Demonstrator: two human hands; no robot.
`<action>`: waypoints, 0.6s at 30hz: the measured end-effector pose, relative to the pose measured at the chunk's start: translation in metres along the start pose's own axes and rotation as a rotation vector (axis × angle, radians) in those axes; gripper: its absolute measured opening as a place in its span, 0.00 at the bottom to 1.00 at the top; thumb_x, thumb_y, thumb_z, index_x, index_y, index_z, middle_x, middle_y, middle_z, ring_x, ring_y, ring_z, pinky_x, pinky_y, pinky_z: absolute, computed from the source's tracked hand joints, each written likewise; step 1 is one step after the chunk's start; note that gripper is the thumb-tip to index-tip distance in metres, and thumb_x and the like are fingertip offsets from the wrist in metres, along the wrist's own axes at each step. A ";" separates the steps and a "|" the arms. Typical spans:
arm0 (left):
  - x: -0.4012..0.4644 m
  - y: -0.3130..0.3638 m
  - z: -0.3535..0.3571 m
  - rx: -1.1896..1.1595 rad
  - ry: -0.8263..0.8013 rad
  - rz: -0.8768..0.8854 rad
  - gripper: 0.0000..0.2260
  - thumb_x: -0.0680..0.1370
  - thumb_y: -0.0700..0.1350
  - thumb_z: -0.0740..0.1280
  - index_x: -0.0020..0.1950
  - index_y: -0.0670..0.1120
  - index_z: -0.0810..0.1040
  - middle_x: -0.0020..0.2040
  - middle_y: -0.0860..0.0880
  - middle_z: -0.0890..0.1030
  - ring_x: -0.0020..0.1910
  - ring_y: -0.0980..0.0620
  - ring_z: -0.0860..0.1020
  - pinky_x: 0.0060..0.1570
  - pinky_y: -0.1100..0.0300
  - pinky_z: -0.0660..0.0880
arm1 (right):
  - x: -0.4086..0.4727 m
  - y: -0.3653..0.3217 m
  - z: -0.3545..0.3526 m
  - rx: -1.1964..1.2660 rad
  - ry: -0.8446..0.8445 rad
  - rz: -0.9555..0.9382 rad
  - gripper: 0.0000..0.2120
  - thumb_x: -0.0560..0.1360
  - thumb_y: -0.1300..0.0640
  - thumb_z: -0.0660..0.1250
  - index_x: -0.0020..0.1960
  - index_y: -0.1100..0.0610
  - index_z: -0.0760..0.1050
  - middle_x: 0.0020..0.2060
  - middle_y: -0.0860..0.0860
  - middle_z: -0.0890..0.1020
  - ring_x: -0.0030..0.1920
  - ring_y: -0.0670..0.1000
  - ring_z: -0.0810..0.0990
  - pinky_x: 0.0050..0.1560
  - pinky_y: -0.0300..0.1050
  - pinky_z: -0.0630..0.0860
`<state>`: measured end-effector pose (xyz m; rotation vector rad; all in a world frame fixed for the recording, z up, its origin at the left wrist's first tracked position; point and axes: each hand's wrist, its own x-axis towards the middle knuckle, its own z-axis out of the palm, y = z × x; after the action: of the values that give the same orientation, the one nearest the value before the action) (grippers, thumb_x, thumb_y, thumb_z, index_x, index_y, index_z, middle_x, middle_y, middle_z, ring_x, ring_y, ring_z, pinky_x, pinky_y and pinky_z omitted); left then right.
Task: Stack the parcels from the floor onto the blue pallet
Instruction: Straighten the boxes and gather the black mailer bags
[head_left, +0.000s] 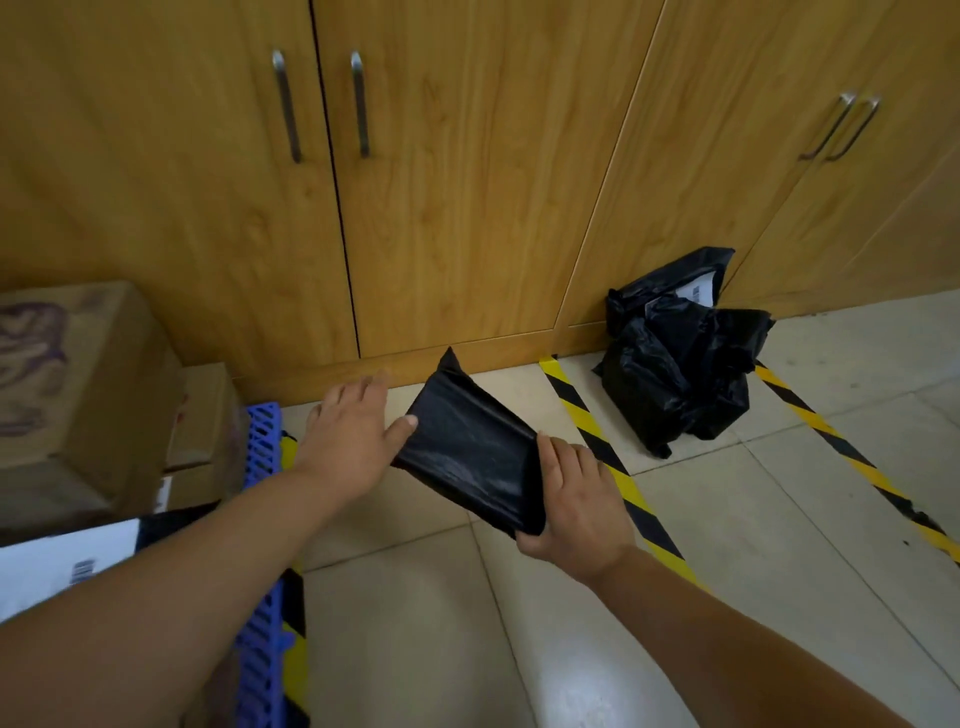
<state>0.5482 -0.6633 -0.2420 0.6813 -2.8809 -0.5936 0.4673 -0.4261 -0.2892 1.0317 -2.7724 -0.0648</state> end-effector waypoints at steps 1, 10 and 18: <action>-0.001 -0.003 -0.012 -0.117 -0.031 -0.042 0.31 0.80 0.57 0.57 0.77 0.46 0.51 0.75 0.45 0.60 0.73 0.44 0.58 0.69 0.51 0.59 | 0.001 -0.005 -0.008 -0.011 0.014 -0.040 0.50 0.57 0.33 0.67 0.70 0.62 0.65 0.56 0.55 0.77 0.53 0.56 0.77 0.53 0.51 0.78; -0.037 -0.046 -0.083 -0.925 -0.230 -0.322 0.23 0.73 0.43 0.73 0.66 0.46 0.71 0.60 0.49 0.76 0.51 0.52 0.76 0.47 0.61 0.72 | 0.016 -0.052 -0.061 -0.058 0.195 -0.367 0.51 0.57 0.37 0.73 0.71 0.60 0.62 0.61 0.58 0.75 0.59 0.57 0.72 0.60 0.54 0.74; -0.071 -0.093 -0.122 -0.762 -0.105 -0.226 0.28 0.67 0.38 0.77 0.64 0.46 0.73 0.57 0.51 0.75 0.58 0.52 0.74 0.61 0.53 0.72 | 0.028 -0.088 -0.090 -0.089 0.247 -0.403 0.49 0.64 0.29 0.62 0.73 0.60 0.57 0.66 0.56 0.70 0.66 0.56 0.68 0.72 0.56 0.60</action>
<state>0.6739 -0.7503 -0.1699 0.8413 -2.3551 -1.6619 0.5193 -0.5089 -0.2059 1.4487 -2.2894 -0.1052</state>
